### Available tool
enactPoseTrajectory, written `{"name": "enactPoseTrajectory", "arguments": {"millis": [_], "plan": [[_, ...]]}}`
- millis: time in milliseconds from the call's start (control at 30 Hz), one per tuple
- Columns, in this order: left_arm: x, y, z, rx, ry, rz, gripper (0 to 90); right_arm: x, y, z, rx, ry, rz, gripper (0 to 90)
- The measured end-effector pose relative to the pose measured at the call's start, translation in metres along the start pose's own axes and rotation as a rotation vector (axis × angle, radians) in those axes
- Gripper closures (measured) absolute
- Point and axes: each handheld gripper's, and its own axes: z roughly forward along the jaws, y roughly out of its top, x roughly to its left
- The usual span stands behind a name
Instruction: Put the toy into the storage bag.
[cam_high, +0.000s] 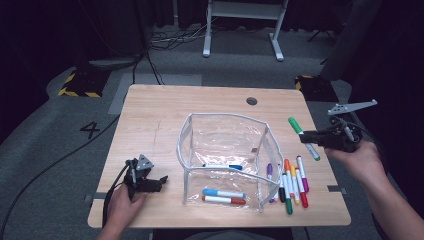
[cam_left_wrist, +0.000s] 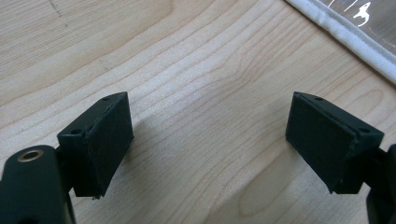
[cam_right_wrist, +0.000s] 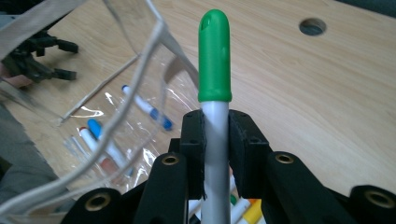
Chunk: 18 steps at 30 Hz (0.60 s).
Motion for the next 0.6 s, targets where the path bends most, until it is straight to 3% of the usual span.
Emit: {"name": "enactPoseTrajectory", "arguments": {"millis": [367, 600], "plan": [[0.001, 0.001, 0.001, 0.002, 0.000, 0.003, 13.4, 0.060, 0.050, 0.027, 0.056, 0.081, -0.187, 76.6], [0.003, 0.002, 0.002, 0.011, 0.002, -0.003, 10.0, 0.089, 0.068, 0.051, 0.111, 0.120, -0.263, 76.6]]}}
